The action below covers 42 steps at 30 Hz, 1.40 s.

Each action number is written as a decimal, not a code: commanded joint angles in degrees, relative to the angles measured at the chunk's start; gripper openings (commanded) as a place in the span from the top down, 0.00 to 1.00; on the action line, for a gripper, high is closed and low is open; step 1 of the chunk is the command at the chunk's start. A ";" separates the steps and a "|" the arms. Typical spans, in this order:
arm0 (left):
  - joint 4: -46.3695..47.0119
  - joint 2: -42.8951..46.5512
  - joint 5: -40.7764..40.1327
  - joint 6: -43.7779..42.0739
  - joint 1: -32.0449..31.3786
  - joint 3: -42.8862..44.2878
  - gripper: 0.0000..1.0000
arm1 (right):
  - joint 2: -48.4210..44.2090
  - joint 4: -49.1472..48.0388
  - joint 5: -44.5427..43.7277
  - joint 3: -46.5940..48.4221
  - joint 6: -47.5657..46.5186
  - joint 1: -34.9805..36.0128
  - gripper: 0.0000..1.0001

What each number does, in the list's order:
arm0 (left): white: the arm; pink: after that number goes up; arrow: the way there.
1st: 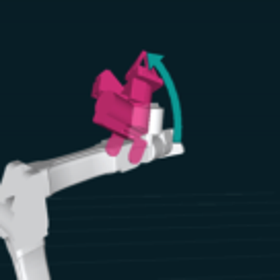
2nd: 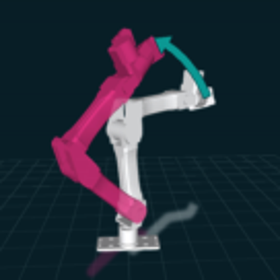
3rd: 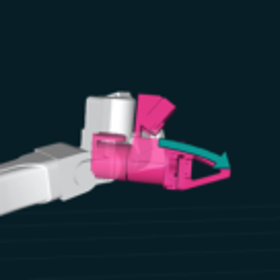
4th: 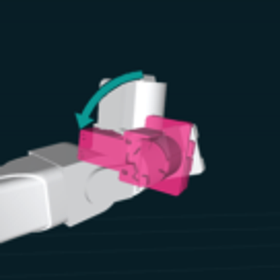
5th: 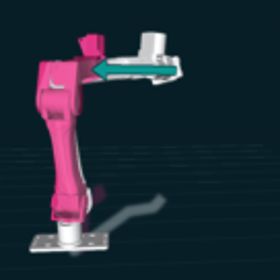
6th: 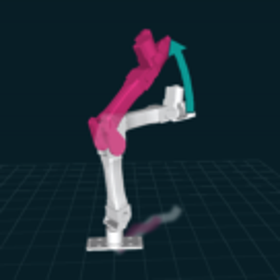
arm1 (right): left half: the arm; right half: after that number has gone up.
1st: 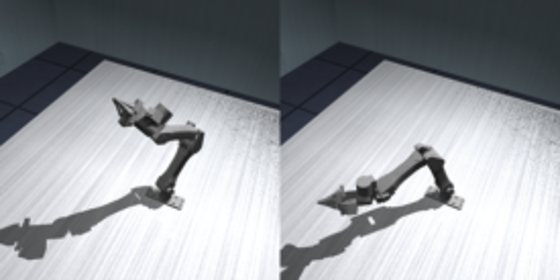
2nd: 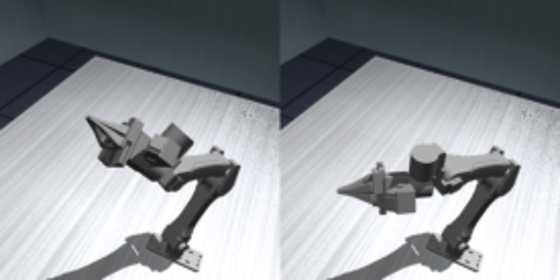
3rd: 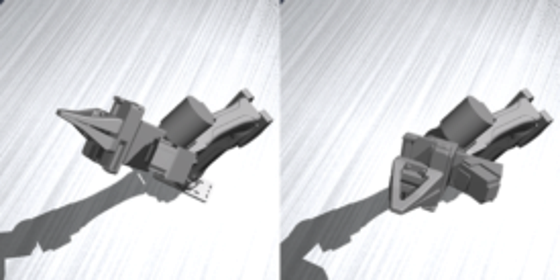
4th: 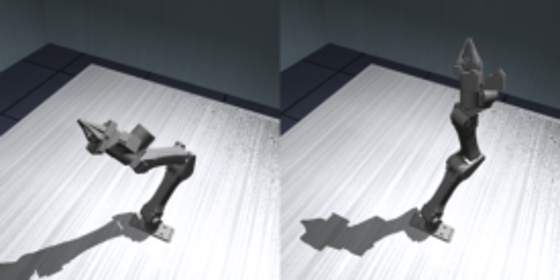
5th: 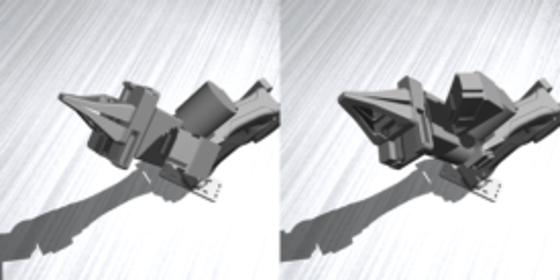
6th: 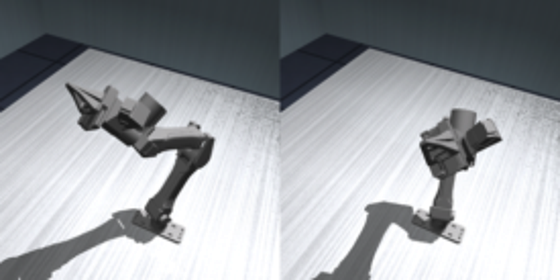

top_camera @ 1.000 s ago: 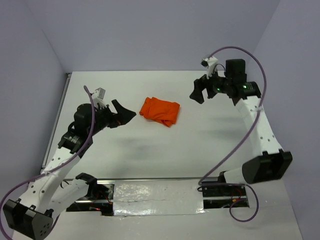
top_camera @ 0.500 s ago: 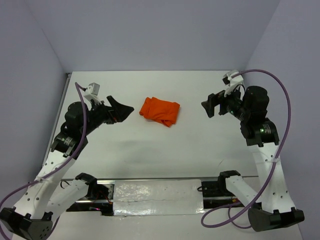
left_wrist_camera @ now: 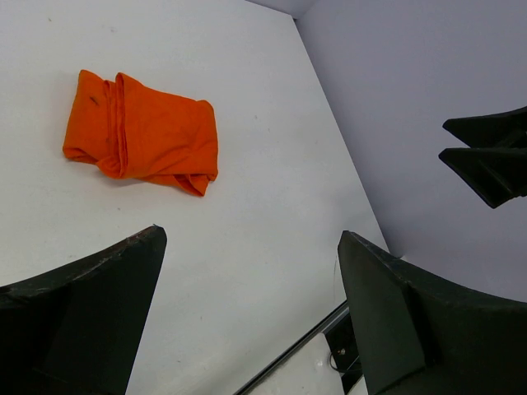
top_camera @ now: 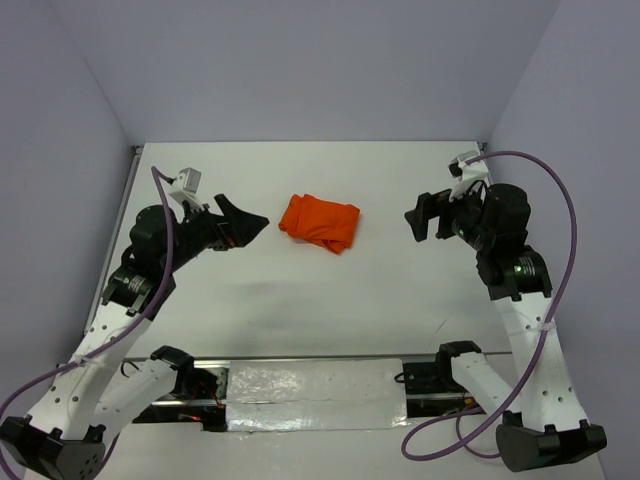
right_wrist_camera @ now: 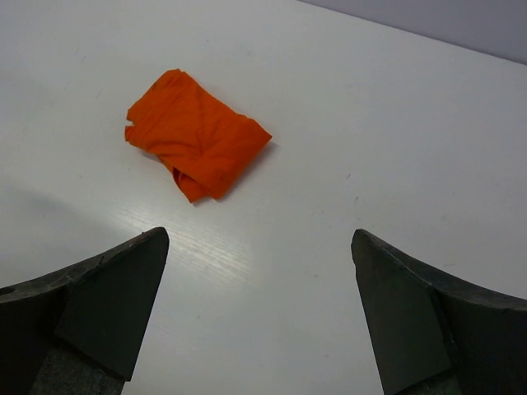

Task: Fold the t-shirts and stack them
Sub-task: Smooth out wrinkles on the folded tshirt

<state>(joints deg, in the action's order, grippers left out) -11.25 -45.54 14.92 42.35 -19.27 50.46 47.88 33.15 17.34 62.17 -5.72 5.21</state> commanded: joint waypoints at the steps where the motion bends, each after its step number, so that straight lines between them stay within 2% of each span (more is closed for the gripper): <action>1: 1.75 0.98 0.99 0.37 0.28 0.43 0.00 | -0.86 -3.53 -1.26 -0.12 2.11 -0.29 0.00; 42: 1.93 3.44 0.90 1.60 0.28 -2.12 0.00 | -1.21 -5.20 -4.95 -3.37 3.17 -0.29 0.01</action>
<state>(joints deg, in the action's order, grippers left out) -11.20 -42.89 15.16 43.64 -19.25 48.58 47.42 30.61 13.65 59.42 -3.22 5.21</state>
